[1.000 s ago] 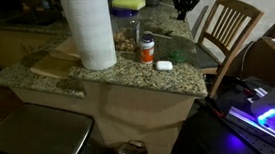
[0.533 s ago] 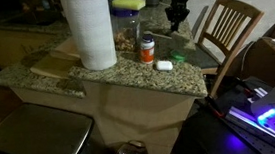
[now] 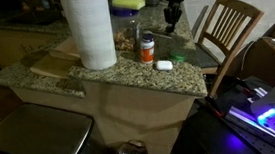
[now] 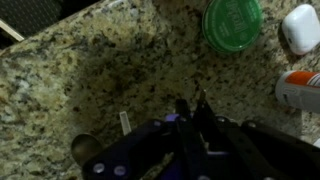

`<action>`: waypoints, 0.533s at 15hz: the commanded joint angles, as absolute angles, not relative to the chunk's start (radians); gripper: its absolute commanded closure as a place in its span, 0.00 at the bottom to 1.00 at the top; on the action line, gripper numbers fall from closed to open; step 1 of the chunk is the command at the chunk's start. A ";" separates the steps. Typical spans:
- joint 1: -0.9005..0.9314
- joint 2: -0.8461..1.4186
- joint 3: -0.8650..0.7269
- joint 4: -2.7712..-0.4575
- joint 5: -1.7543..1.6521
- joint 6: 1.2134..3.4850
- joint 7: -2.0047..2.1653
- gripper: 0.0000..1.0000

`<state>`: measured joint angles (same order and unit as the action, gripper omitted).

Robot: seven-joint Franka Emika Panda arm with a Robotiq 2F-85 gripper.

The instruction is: Pick the keys and place them near the bar of soap

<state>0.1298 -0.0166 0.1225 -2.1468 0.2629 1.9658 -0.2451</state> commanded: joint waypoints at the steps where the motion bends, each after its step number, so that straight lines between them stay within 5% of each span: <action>1: 0.131 -0.142 0.116 -2.217 0.291 1.915 -0.403 0.96; 8: 0.176 -0.318 0.089 -2.346 0.323 1.787 -0.708 0.96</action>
<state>0.1532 -0.2206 0.1145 -2.2550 0.3099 1.8151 -0.6004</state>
